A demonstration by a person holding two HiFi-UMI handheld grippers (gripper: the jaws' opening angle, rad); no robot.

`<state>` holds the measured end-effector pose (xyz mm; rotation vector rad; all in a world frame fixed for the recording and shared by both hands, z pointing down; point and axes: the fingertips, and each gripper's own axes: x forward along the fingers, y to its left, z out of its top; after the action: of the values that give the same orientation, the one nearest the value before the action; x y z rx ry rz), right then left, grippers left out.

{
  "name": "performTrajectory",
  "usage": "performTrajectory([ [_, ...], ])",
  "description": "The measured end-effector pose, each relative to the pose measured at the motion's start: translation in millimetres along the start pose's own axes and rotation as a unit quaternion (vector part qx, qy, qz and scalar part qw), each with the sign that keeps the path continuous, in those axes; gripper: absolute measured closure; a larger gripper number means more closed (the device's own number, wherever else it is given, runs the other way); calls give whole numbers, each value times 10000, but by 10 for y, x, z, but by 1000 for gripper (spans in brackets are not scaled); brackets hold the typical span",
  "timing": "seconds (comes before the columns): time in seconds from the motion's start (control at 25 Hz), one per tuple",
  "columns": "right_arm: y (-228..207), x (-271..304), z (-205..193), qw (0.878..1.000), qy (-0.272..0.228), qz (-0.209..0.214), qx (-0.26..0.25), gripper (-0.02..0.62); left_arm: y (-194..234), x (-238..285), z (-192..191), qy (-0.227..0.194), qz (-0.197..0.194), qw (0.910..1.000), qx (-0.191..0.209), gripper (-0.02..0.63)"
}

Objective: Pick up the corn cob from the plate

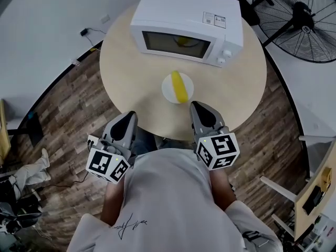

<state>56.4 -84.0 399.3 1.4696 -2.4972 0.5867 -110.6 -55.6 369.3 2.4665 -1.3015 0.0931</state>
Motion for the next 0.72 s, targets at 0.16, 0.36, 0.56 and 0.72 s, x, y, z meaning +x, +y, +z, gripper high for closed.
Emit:
performTrajectory([
  [0.16,-33,76,1,10000,19,0,8,583,46,24,-1,2,30,10000,39,607],
  [0.36,-78,175,59,10000,1,-43,23,583,117,123,23,36,-16,10000,68,607],
  [0.56,-126,255,96,9999,14,-104,30,581,165,225,54,105,-92,9999,84,607],
  [0.72,-158,321,86,9999,87,-132,-35,581,252,244,55,169,25,9998,137,607],
])
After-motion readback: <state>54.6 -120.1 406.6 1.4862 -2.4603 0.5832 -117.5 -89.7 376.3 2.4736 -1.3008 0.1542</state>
